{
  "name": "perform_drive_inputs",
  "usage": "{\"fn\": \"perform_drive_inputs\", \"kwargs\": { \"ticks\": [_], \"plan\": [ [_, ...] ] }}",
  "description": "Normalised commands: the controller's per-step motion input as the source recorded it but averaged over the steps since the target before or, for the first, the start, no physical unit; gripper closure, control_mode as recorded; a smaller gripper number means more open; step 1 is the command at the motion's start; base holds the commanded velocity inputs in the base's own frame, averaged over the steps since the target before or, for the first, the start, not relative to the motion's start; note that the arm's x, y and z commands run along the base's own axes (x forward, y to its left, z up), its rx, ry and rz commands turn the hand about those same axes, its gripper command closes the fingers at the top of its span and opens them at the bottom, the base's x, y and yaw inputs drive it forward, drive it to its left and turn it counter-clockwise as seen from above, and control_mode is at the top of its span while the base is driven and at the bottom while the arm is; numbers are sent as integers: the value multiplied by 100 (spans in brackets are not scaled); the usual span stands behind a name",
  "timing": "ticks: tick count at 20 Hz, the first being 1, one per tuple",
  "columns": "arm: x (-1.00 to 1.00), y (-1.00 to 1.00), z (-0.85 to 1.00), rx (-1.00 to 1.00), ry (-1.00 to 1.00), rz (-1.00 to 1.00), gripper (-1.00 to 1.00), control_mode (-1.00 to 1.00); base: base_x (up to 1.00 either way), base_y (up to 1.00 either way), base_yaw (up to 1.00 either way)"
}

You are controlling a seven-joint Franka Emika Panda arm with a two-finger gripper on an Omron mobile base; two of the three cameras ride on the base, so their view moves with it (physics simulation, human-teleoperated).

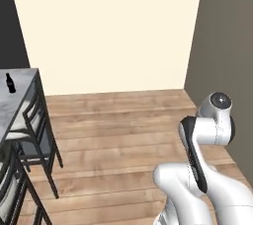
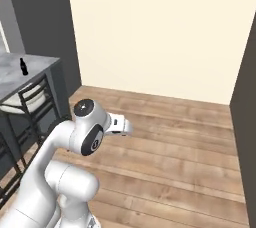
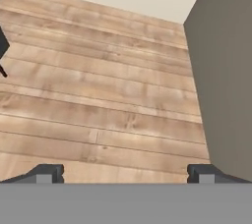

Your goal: Place the large bottle from the dining counter next to the other large bottle outside the sink, and place the small bottle from the dining counter next to the other small bottle inside the sink.

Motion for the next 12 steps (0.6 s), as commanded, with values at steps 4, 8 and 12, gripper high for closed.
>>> {"fn": "perform_drive_inputs", "kwargs": {
  "ticks": [4, 8, 12],
  "plan": [
    [0, 0, 0, 0, 0, 0, -100, 100, 100, -24, -2],
    [0, 0, 0, 0, 0, 0, -100, 100, 100, -22, -1],
    [0, 0, 0, 0, 0, 0, -100, 100, 100, -8, 0]
  ]
}}
